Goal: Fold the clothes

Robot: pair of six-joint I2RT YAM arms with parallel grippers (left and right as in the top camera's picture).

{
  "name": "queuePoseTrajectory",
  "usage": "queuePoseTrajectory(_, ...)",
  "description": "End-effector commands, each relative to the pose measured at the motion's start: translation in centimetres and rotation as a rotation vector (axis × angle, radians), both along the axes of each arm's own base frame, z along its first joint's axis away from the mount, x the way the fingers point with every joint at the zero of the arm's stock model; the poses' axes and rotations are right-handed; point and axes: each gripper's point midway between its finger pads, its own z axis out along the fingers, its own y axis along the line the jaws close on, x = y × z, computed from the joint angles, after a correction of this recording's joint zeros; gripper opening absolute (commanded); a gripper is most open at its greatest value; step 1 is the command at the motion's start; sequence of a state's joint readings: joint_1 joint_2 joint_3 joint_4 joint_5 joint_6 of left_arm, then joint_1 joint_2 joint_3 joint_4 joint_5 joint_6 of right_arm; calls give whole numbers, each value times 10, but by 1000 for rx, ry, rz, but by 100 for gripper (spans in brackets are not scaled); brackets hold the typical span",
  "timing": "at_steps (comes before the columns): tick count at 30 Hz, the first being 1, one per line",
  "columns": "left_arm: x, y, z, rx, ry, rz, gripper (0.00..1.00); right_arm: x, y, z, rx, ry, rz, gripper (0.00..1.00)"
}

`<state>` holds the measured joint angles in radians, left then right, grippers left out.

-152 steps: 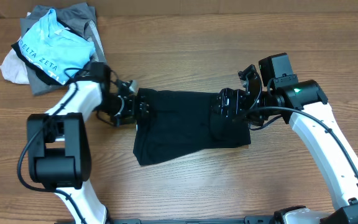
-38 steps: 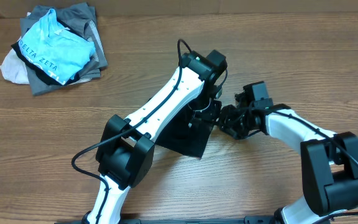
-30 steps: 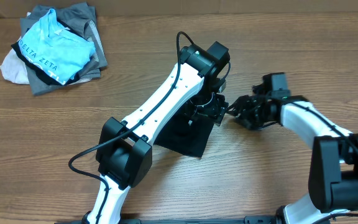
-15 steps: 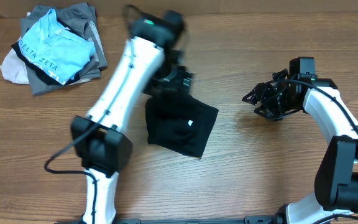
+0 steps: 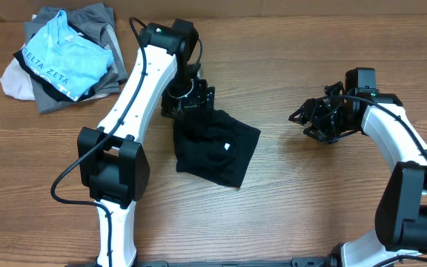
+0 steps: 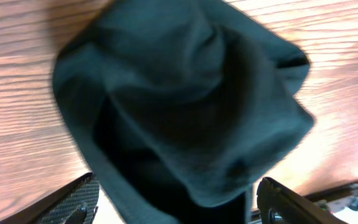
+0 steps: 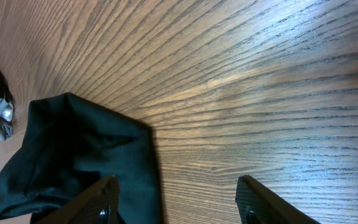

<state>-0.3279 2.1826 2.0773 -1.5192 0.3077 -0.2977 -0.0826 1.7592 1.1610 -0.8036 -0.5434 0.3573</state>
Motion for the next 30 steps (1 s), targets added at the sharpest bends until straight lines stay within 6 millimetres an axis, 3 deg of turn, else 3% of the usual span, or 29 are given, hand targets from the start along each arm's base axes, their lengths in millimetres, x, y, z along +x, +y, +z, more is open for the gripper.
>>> queuePoseTrajectory(1,-1,-9,0,-40,35,66,84,7,1,6,3,-30,15,64)
queuePoseTrajectory(6,-4,-11,-10,-31,60,105,84,8,1,6,3,-31,15,64)
queuePoseTrajectory(11,-8,-31,-20,-99,76,97,80,8,1,6,3,-31,16,64)
queuePoseTrajectory(19,-8,-58,-19,-154,53,69,52,8,1,6,3,-31,15,64)
queuePoseTrajectory(22,-7,-65,-17,-182,45,65,23,8,1,6,3,-32,15,64)
queuePoseTrajectory(23,-6,-68,-16,-196,44,64,8,8,1,6,3,-32,15,64)
queuePoseTrajectory(24,-6,-71,-15,-210,43,61,4,8,1,6,3,-32,15,64)
queuePoseTrajectory(30,-8,-93,-9,-280,42,52,9,8,1,6,3,-32,15,64)
